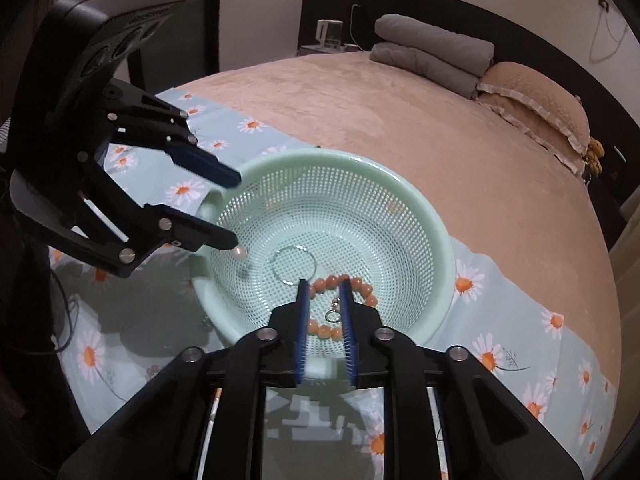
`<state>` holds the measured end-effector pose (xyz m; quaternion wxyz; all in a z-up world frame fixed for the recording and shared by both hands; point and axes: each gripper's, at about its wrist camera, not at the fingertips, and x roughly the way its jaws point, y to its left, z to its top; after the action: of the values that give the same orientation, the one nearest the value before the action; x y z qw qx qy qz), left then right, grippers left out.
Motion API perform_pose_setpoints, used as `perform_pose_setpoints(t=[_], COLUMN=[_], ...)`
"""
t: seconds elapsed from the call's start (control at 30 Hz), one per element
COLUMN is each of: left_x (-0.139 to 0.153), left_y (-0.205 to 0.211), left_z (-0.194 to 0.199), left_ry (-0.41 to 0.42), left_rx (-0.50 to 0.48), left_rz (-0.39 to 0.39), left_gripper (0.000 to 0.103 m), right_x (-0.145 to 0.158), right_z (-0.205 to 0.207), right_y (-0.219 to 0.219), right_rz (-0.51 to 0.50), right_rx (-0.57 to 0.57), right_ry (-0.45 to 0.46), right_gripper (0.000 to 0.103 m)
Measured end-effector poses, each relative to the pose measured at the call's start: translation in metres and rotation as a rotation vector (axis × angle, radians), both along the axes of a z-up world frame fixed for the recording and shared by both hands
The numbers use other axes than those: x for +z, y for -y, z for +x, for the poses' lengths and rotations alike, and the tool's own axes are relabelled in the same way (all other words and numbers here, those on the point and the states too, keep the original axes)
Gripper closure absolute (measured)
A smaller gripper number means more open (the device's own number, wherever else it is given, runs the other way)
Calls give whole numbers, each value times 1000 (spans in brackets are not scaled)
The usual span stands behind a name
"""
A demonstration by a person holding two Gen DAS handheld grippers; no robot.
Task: Organize jewelry
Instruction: 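Carry the pearl earring and silver charm over the basket and open both grippers, then grasp the gold earring with the left gripper while the right gripper grasps the pink bead necklace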
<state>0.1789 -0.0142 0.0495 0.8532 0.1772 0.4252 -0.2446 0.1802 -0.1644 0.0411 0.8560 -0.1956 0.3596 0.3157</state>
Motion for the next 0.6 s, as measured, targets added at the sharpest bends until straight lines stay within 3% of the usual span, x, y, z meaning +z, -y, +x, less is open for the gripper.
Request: perform_pose_setpoints(t=[0.07,0.13,0.2,0.37,0.47,0.6], left_x=[2,6,11,15,8,-7], left_y=[-2,-6,-9,-15,-18,-22], left_z=[1,-2,-6,-24,-36,-57], left_ry=[15,52,90,164,168,160], left_rx=[11,26,38,72,102,126], left_rz=[-2,-6,-14,-31,-28,-27], left_gripper=[27,17,12,6,6,6], right_x=[-3,0,5,9,7,-1], right_z=[0,-3,-7,-14,-19,-30], right_y=[4,10,16,33,46,57], right_rz=[-12,23,46,75,120,139], right_rx=[-18,-18,-31,-72,-121,-184], right_ry=[13,26,48,67,51,26], right_gripper=[44,42,31,25,19,19])
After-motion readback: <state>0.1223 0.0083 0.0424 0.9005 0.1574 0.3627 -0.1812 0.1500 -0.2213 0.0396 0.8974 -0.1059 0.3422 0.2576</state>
